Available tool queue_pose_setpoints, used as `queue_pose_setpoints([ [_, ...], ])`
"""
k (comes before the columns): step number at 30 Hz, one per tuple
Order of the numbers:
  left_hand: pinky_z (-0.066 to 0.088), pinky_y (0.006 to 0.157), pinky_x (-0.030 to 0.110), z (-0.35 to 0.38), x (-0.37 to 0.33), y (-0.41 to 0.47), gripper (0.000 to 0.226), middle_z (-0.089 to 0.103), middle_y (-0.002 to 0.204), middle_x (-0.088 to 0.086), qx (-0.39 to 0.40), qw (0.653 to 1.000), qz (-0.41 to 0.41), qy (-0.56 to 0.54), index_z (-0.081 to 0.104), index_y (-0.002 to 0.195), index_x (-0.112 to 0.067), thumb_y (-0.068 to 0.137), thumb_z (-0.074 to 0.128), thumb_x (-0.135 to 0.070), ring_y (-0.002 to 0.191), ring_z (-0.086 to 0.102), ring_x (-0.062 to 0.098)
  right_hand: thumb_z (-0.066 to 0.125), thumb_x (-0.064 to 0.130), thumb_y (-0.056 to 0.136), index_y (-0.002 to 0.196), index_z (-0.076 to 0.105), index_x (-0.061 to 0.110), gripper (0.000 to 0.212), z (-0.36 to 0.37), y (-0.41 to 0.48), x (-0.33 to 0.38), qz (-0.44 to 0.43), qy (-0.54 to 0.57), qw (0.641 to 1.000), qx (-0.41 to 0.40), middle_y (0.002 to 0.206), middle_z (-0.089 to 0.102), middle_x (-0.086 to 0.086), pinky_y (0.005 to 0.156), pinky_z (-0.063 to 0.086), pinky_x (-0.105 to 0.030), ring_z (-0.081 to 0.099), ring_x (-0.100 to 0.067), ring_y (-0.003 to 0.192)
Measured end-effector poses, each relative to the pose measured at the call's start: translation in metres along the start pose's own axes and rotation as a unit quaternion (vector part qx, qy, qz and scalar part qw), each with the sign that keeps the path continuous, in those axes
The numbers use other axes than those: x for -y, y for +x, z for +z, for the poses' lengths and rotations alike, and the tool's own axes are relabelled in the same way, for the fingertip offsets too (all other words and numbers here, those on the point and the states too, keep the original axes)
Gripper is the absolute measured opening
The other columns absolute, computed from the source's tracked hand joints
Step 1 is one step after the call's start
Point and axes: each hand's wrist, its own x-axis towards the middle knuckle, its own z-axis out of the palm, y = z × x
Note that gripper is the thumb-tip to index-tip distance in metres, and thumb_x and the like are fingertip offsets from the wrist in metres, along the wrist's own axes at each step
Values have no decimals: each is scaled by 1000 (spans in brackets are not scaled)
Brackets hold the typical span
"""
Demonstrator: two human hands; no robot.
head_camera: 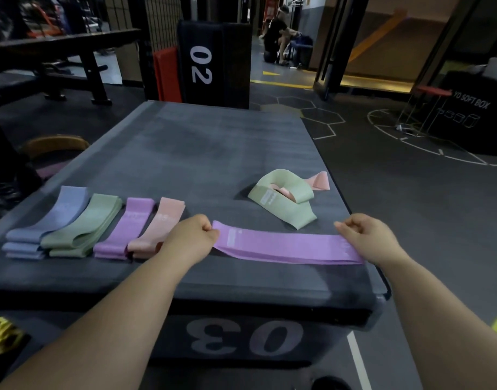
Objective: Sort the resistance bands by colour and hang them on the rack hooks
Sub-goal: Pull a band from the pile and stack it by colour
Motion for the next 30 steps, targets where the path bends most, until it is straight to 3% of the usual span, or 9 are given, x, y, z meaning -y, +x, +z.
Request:
queue_pose_setpoints([
  [4,40,69,31,-1,4,-2,25,58,84,1,18,998,-5,58,45,73,-20,94,48,-34,81,55,22,59,39,93,97,63,20,20,15,2,-6,-2,-66,997,40,94,65,1,74,41,-27,58,-18,85],
  [9,45,74,33,-3,5,-6,17,61,88,1,22,997,-6,78,49,81,-20,93,50,-33,84,58,22,56,23,92,109,67,14,22,5,5,-9,38,-75,996,3,116,63,-9,82,40,-27,59,-26,99],
  [12,49,80,35,-3,7,-5,11,60,91,-1,19,997,-10,79,49,89,-22,91,53,-32,87,58,22,59,22,89,103,67,14,18,-3,5,-11,88,-105,990,18,113,67,-9,80,41,-29,59,-30,103],
  [17,49,77,34,-3,3,-8,10,61,85,-2,25,995,-7,92,52,89,-22,93,50,-32,85,61,21,66,20,81,91,69,10,15,-3,0,-8,129,-118,982,66,94,68,-8,72,41,-27,59,-25,88],
  [20,48,76,33,-4,1,-9,17,63,88,2,25,995,-4,99,55,91,-18,94,48,-32,86,62,23,69,18,80,95,70,5,19,-2,-3,-5,134,-117,982,58,99,69,-11,73,42,-27,58,-25,88],
  [25,49,80,32,-1,4,-7,9,60,91,-4,8,996,1,85,50,84,-28,91,52,-32,88,58,20,73,16,80,102,71,5,25,-3,-3,-2,149,-97,983,52,111,69,-11,81,44,-28,61,-29,103],
  [28,47,76,29,-2,2,-7,4,58,89,-6,-11,997,7,78,53,88,-30,90,55,-33,88,57,19,67,15,84,93,73,2,17,-4,-3,0,150,-118,979,73,106,70,-15,80,49,-32,63,-31,96],
  [30,47,76,29,-3,1,-7,2,59,87,-7,-16,998,5,61,54,87,-32,89,55,-31,87,58,19,66,17,85,78,69,12,9,-3,-2,-1,152,-110,979,78,104,70,-15,74,48,-29,60,-26,84],
])
